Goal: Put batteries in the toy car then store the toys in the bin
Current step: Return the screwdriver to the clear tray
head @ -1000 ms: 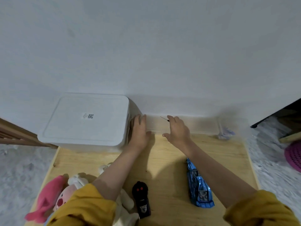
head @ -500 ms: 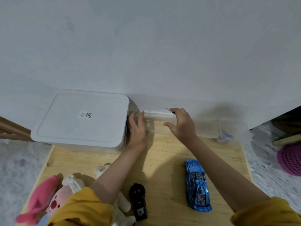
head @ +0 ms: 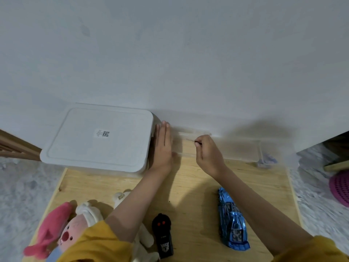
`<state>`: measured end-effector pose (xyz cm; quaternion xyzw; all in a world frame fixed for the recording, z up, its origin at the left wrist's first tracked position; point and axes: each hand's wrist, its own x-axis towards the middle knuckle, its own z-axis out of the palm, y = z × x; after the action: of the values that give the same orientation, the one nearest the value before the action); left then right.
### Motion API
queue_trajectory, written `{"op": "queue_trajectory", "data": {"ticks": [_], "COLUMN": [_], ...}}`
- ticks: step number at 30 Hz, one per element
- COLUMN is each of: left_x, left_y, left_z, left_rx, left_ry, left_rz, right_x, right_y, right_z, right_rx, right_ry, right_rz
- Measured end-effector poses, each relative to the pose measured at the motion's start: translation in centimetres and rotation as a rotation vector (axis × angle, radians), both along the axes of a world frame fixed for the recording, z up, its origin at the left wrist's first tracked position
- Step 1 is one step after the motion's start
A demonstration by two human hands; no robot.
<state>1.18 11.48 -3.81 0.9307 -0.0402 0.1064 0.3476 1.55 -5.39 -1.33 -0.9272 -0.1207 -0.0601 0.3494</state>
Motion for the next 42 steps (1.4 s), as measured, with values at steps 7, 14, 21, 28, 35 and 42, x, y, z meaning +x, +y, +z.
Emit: {"op": "queue_trajectory", "data": {"ticks": [7,14,21,28,35,42], "left_x": [0.1,0.0,0.1,-0.3,-1.4,-2.2], "left_y": [-0.4,-0.3,-0.4,-0.6,-0.4,-0.7], "left_z": [0.6,0.2,0.6,1.0,0.9,0.3], "left_rx": [-0.035,-0.015,-0.028,-0.019,-0.028,0.057], "left_ry": [0.018,-0.012,-0.040,-0.030,0.014,0.142], "left_rz": [-0.030,-0.032,-0.036,-0.012,-0.016,0.057], "right_x": [2.3,3.8,2.3,0.2,1.0,-0.8], "right_y": [1.3,2.4,1.3,-1.2,-1.9,-1.5], "right_z": [-0.3,-1.0,-0.8,1.8,1.1,-0.1], "right_rx": [-0.210,-0.318,-0.143,-0.084,-0.245,-0.276], "right_ry": [0.139,0.363,0.283,-0.307,-0.290,-0.134], "right_rz": [0.023,-0.017,-0.062,-0.133,0.147,0.133]}}
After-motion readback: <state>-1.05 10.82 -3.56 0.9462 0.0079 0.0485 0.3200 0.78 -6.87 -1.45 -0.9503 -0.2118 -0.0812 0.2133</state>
